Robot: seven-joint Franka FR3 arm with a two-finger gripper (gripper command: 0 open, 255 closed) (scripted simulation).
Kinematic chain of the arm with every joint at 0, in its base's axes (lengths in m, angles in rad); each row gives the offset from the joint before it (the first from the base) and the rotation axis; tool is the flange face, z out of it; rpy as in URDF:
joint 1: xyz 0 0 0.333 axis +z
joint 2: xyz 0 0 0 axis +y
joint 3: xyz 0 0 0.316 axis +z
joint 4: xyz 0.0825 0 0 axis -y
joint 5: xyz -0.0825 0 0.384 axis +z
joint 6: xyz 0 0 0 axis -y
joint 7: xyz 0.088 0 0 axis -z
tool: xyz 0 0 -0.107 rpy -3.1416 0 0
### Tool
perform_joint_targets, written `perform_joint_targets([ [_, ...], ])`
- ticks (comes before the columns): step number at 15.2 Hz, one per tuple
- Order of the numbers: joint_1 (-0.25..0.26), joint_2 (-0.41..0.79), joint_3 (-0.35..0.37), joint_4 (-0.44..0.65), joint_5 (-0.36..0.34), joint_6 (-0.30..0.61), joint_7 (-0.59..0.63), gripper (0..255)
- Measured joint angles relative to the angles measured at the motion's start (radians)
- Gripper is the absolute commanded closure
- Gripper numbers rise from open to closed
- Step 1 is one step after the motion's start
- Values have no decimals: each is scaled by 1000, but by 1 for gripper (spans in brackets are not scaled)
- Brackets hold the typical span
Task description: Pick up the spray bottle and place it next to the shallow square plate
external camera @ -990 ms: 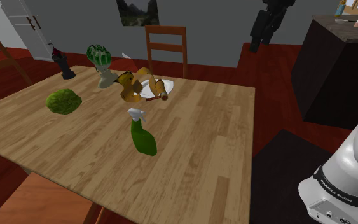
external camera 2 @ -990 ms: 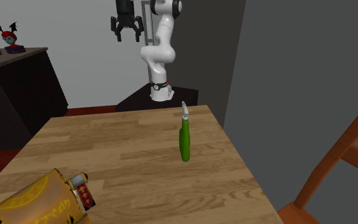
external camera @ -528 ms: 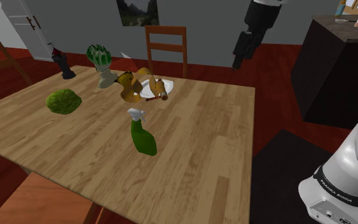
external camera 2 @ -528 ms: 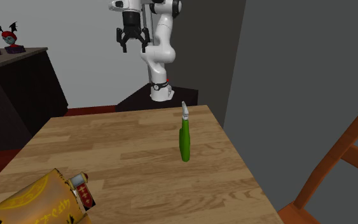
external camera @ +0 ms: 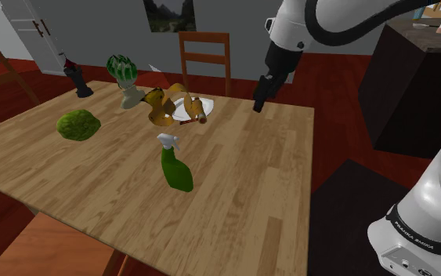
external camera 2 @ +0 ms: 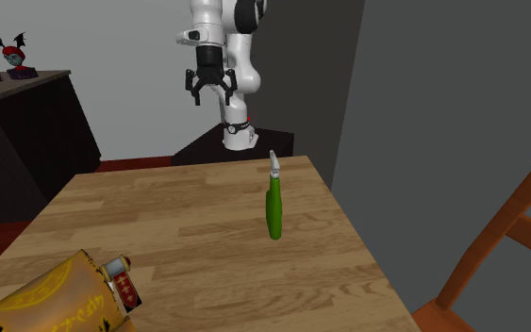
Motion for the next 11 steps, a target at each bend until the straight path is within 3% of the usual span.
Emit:
perform_joint_targets([
  [7,38,189,102,-19,14,275,39,0],
  [11,36,332,166,23,-27,414,84,0],
])
